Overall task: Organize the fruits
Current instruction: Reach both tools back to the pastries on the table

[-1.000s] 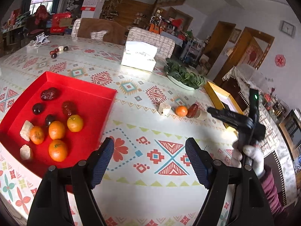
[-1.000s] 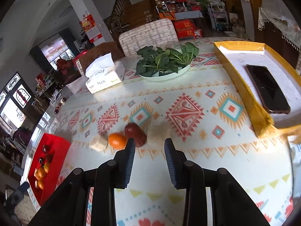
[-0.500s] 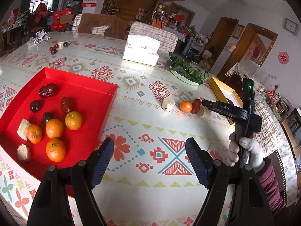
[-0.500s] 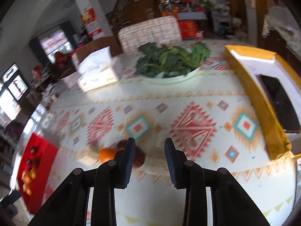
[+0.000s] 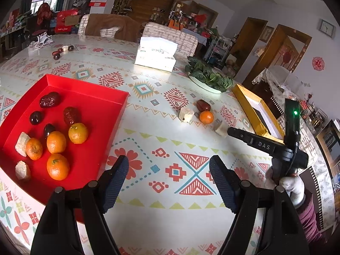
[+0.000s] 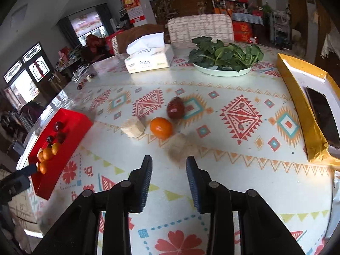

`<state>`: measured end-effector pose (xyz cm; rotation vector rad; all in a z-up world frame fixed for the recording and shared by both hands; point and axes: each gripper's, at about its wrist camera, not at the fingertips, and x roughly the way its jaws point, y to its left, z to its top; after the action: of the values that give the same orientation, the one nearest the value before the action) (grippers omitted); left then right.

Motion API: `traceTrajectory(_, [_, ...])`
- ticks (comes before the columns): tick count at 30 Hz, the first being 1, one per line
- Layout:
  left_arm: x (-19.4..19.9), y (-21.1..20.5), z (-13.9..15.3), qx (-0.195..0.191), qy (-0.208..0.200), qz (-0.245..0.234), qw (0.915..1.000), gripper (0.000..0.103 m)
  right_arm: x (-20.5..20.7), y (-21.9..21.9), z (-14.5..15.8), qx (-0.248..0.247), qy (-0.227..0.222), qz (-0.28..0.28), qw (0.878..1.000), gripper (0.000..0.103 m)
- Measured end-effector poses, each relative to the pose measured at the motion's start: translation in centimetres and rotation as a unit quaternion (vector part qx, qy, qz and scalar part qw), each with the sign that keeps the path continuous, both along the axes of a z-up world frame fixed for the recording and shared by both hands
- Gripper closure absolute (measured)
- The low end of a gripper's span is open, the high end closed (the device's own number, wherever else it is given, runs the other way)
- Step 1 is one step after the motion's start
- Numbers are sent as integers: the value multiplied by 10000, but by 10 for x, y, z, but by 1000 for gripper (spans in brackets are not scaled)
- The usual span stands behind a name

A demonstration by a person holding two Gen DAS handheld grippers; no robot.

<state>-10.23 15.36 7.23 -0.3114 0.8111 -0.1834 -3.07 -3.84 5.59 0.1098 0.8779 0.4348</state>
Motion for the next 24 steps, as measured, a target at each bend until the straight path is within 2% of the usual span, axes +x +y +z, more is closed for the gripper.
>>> traceTrajectory(1, [0, -1, 0, 14, 0, -7, 10000, 25, 3, 0, -1, 13, 8, -29, 10000, 48])
traceTrajectory(2, [1, -2, 1, 45, -5, -12, 10000, 25, 5, 2, -3, 2, 5, -77, 10000, 46])
traceTrajectory(8, [10, -3, 3, 245, -77, 72, 9996, 25, 21, 11, -15, -252, -66, -300, 9992, 46])
traceTrajectory(9, [15, -4, 2, 283, -74, 98, 9995, 25, 24, 12, -18, -281, -53, -315, 9991, 46])
traceTrajectory(11, [25, -7, -2, 318, -23, 115, 9994, 25, 27, 13, -20, -300, -20, -332, 9990, 56])
traceTrajectory(17, [56, -24, -15, 328, 161, -28, 9993, 25, 25, 10, -22, -188, -76, -340, 9992, 57])
traceTrajectory(24, [103, -64, -30, 668, 110, -492, 9965, 25, 26, -12, -21, 225, 14, -597, 9980, 57])
